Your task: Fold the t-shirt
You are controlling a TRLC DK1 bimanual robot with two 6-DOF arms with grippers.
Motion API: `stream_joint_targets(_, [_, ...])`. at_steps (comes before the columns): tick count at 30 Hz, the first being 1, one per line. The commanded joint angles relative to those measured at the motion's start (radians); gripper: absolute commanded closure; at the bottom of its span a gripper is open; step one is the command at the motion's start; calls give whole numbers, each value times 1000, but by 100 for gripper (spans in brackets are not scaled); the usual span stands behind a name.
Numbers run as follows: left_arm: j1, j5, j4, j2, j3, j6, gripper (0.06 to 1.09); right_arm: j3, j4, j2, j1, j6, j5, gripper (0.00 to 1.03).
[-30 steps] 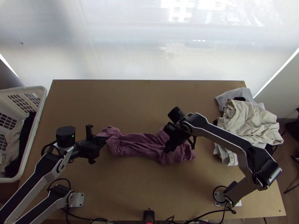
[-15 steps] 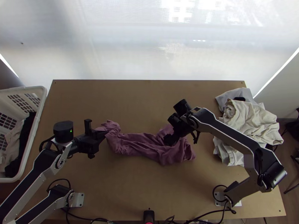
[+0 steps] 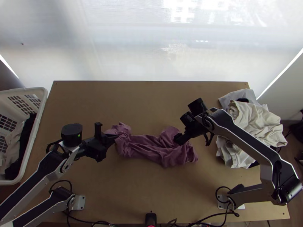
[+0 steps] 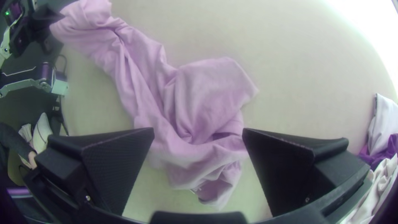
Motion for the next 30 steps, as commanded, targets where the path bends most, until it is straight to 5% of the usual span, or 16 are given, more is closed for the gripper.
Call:
stream_joint_targets(1, [-122, -1, 145, 97, 7, 2, 105, -72, -5, -33, -1, -13, 1, 4])
stream_joint_targets(30, [-498, -168, 458, 598, 291, -137, 104, -148, -25, -157, -152, -27, 2, 4])
